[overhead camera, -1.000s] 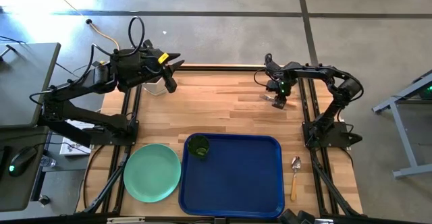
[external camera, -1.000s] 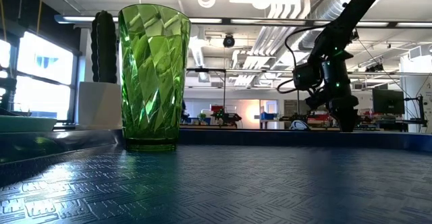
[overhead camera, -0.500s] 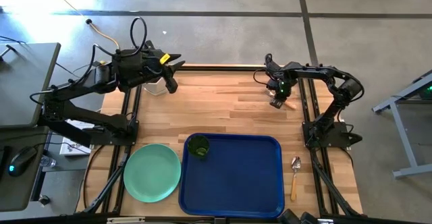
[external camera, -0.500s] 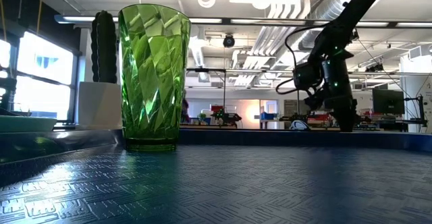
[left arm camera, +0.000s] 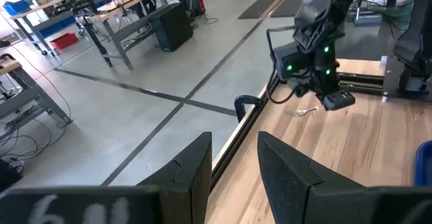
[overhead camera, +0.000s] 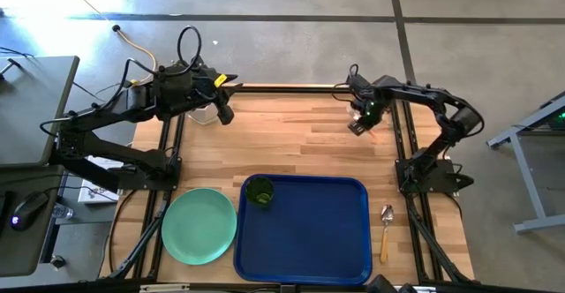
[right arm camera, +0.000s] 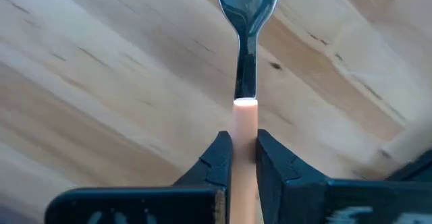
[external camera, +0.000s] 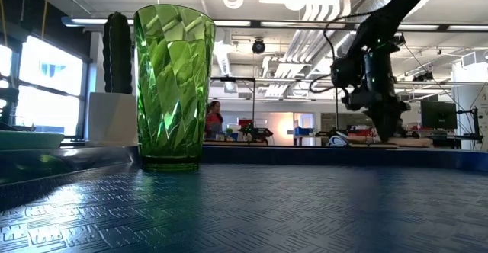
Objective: Pick and place plate/cup/fork/spoon on tray
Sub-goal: Put the orange fork to the right of the green glass on the blue tray
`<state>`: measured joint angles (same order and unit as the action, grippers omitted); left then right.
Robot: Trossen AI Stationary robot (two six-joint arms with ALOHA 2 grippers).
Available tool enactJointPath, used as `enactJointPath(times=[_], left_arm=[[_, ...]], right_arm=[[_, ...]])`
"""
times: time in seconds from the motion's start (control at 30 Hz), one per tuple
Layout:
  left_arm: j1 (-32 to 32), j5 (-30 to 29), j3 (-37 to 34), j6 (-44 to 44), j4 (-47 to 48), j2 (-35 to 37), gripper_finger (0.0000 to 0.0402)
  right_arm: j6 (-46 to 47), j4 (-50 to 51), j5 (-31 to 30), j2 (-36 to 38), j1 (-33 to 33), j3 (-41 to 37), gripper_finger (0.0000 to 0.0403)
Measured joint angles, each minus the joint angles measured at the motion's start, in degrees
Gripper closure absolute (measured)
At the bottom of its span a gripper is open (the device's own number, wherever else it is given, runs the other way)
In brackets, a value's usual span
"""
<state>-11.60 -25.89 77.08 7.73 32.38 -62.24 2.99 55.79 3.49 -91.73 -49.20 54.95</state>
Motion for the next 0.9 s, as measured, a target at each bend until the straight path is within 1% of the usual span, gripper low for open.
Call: enactJointPath(times=[0.1,0.2,0.4,0.67,0.8,0.9], left_arm=[[0.0,0.0,0.0,-0.01,0.02,0.0,0.0293],[0.0,0.0,0.0,-0.02,0.02,0.0,0.0294],[-0.02,0.02,0.0,0.99,0.0,0.0,0.0295],[0.0,0.0,0.0,1.95,0.0,0.0,0.0296],[-0.02,0.0,0.0,2.25,0.0,0.0,0.0295],[0.0,0.0,0.0,4.51,0.0,0.0,0.0295]], right_arm=[[5.62,0.39,1.58,2.57,1.11,0.05,0.0384],[12.42,1.34,1.69,5.39,3.03,0.06,0.0384],[27.45,3.91,1.25,11.13,8.9,0.12,0.0384],[47.57,4.83,-0.29,17.26,20.74,0.16,0.0384],[56.99,4.83,-0.65,18.36,27.73,0.18,0.0385],[63.49,4.94,-0.65,18.34,33.07,0.18,0.0385]])
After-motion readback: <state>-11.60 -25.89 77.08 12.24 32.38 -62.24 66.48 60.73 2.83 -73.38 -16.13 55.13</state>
